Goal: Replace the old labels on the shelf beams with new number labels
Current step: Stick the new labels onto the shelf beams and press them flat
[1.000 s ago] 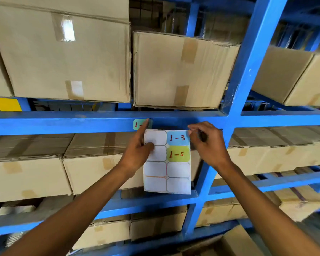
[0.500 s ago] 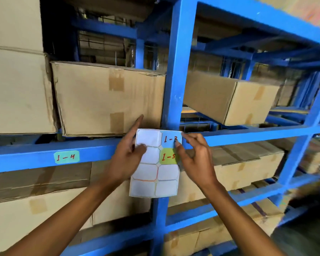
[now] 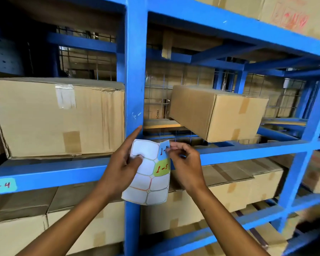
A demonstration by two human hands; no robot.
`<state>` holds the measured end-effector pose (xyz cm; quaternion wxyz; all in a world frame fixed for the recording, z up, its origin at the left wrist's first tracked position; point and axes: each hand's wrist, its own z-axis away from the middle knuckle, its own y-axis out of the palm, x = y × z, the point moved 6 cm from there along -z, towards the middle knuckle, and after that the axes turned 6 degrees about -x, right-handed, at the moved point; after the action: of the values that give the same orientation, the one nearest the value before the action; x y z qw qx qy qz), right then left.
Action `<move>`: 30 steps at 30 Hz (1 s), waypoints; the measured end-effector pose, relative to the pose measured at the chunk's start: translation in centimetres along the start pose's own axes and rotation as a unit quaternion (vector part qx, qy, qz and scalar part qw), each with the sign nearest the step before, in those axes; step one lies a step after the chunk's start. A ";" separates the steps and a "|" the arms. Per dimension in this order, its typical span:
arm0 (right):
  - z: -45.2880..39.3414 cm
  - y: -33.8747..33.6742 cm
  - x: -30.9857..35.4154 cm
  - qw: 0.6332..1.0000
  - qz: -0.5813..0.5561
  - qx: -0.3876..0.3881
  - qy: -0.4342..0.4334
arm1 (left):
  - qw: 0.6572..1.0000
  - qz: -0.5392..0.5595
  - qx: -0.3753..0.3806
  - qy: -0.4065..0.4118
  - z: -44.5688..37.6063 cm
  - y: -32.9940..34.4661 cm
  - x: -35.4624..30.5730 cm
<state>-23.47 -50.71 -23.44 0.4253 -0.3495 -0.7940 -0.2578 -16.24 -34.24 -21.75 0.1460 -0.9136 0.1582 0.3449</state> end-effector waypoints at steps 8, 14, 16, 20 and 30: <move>-2.3 0.4 -0.9 0.999 0.012 -0.025 0.018 | 1.000 -0.006 0.004 -0.012 -2.5 1.3 2.2; -4.2 0.8 -0.1 0.998 0.038 -0.032 0.036 | 0.997 -0.067 -0.023 0.025 -4.9 1.3 2.9; -4.9 0.8 0.0 0.997 0.022 -0.029 0.070 | 0.993 -0.111 -0.020 0.034 -5.6 1.5 3.2; -5.9 0.4 0.3 0.986 -0.039 -0.006 0.163 | 0.980 -0.192 -0.007 0.046 -6.4 2.0 3.5; -12.5 -2.1 3.2 0.979 -0.125 0.052 0.153 | 0.896 -0.367 -0.027 0.249 -10.5 6.7 -1.9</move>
<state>-20.18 -59.79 -14.59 0.5241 -0.1817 -0.7688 -0.3180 -14.11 -43.91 -14.01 0.1931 -0.9664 -0.1668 0.0319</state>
